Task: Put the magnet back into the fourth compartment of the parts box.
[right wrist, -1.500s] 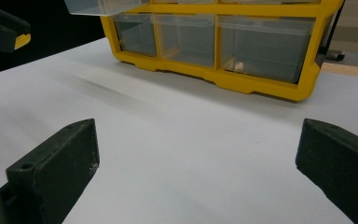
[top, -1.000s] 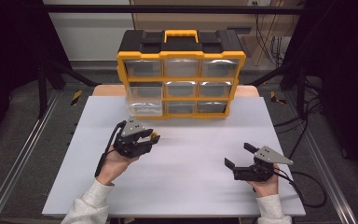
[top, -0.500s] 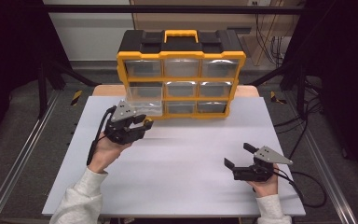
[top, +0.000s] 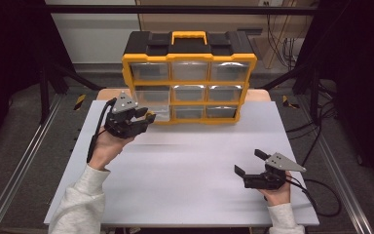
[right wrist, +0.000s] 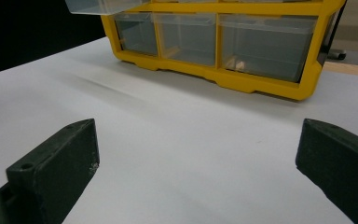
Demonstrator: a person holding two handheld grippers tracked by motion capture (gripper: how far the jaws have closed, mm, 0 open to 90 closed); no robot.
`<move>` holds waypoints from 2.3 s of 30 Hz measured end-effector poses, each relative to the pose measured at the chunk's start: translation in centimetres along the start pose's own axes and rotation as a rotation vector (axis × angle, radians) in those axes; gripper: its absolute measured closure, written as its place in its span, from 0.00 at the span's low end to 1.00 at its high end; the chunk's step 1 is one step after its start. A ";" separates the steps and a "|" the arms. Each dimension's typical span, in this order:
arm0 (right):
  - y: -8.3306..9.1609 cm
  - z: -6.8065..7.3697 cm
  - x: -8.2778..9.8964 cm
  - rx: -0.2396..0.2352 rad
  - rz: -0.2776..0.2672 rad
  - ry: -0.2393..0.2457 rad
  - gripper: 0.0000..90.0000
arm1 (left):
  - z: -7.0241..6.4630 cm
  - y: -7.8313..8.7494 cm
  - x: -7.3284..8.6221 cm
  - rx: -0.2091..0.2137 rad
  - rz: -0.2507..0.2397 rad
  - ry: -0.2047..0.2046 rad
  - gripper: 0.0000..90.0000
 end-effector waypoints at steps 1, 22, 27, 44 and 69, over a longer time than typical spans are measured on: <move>0.0 0.0 0.0 0.000 0.000 0.002 0.00 | 0.1 0.0 -0.1 -0.003 0.003 -0.004 0.69; 0.0 0.0 0.0 0.000 -0.001 0.002 0.00 | 2.0 -2.2 -2.6 -0.045 0.023 -0.032 0.69; 0.0 0.0 0.0 -0.001 0.001 0.002 0.00 | 2.4 -2.9 -2.5 -0.052 0.034 -0.030 0.69; 0.0 0.0 0.1 -0.002 0.005 0.002 0.00 | 4.2 -5.2 -1.2 -0.075 0.071 -0.025 0.69; -0.1 0.0 0.1 -0.003 0.004 0.004 0.00 | 5.8 -7.1 0.6 -0.114 0.122 -0.004 0.69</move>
Point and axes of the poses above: each handheld gripper's, and its own axes: y roughly backward along the jaws, x roughly out of its underside, z roughly to its left, the point moved 5 cm from there along -y, roughly forward along the jaws, and after that the axes turned 14 degrees about -z, right-handed, at the moved point
